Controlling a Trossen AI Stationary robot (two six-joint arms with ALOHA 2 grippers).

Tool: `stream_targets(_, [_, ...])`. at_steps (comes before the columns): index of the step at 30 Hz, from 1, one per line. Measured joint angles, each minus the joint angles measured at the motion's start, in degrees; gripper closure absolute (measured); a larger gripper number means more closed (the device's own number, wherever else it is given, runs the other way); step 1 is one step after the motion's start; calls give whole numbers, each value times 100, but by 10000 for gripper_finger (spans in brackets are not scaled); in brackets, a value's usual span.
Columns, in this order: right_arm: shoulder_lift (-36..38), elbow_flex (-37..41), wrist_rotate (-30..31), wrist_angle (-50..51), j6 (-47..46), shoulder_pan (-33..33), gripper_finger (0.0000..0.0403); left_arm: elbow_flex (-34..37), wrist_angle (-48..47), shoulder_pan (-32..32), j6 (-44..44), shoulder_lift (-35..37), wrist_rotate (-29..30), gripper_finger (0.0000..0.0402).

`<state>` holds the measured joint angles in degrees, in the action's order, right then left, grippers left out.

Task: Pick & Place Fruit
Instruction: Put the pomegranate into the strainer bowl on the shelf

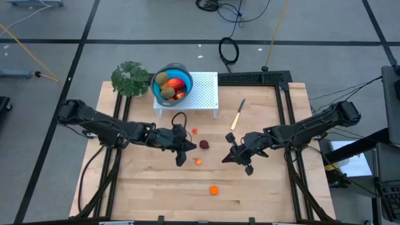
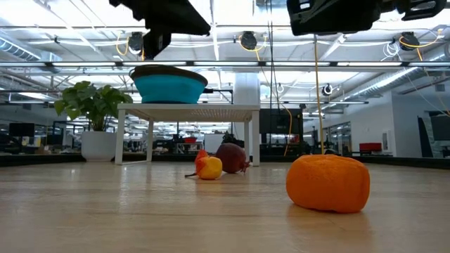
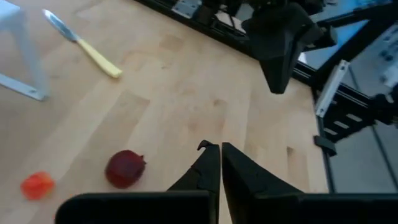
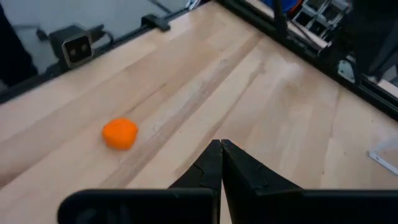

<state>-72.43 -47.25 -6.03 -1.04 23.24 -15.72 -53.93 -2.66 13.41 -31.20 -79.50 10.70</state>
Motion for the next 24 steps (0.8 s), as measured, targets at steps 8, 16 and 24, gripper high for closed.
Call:
stream_targets(8, [-568, -265, 208, -370, -400, -104, 403, 551, 409, 0, 114, 147, -219, 390])
stream_targets(16, [-1318, -1039, 478, -112, -522, -105, 403, 1164, 593, 78, 381, 942, -319, 392])
stream_targets(24, [-1956, -1871, 990, 678, -945, -73, 403, 1992, 735, 249, 514, 2003, -220, 396])
